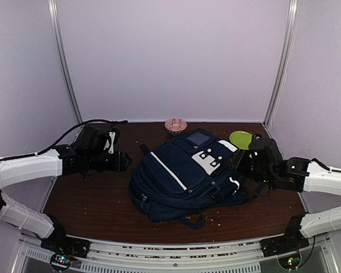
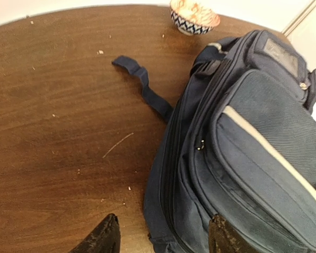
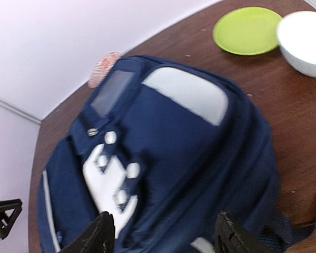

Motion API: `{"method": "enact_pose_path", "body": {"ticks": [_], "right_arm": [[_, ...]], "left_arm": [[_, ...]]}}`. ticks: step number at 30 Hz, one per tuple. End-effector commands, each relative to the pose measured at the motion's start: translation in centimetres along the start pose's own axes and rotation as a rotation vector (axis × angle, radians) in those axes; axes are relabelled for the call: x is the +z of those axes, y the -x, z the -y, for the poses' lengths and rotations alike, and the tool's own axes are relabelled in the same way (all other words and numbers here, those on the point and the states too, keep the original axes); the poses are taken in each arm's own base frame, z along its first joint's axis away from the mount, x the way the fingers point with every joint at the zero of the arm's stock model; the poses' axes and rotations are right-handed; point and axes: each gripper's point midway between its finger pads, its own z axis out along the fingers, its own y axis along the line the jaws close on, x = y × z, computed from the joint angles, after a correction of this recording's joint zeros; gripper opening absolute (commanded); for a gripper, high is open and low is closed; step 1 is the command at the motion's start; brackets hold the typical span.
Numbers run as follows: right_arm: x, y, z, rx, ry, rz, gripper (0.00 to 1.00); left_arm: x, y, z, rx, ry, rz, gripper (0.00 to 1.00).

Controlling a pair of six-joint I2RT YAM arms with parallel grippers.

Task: Pack the student bag
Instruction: Adjust the student bag at the center of the board.

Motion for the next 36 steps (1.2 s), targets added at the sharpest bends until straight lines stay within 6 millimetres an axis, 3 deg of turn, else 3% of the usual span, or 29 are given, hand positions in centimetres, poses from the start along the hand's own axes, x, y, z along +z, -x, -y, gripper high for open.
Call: {"method": "enact_pose_path", "body": {"ticks": [1, 5, 10, 14, 18, 23, 27, 30, 32, 36], "right_arm": [[0.9, -0.3, 5.7, 0.114, -0.157, 0.013, 0.65], [1.5, 1.8, 7.4, 0.115, -0.208, 0.058, 0.66], [2.0, 6.9, 7.0, 0.07, -0.188, 0.146, 0.66], [5.1, 8.8, 6.3, 0.024, -0.183, 0.109, 0.65], [9.3, 8.1, 5.0, -0.043, -0.173, -0.004, 0.64], [12.1, 5.8, 5.1, -0.081, -0.182, -0.129, 0.62], [12.5, 3.5, 5.5, -0.081, -0.157, -0.2, 0.54], [12.2, 1.7, 4.7, -0.09, -0.101, -0.245, 0.4], [11.6, 0.5, 3.4, -0.109, -0.051, -0.267, 0.27], [10.3, -2.2, 0.0, -0.162, 0.045, -0.313, 0.13]], "left_arm": [[1.6, 1.6, 2.3, -0.04, -0.101, 0.023, 0.98], [3.0, -0.1, 2.4, -0.06, -0.115, -0.036, 0.94], [1.9, -1.6, 1.1, -0.114, -0.094, -0.022, 0.93], [0.7, -2.9, -0.2, -0.238, -0.069, 0.001, 0.93], [0.4, -4.4, 0.2, -0.329, -0.098, -0.007, 0.95], [0.9, -4.7, 1.6, -0.361, -0.167, -0.025, 0.98], [1.6, -4.4, 2.8, -0.356, -0.216, -0.033, 0.98], [2.5, -4.8, 2.9, -0.351, -0.214, -0.052, 0.96], [3.0, -5.0, 3.2, -0.348, -0.231, -0.06, 0.92], [3.2, -5.0, 3.6, -0.346, -0.252, -0.05, 0.87]]}}
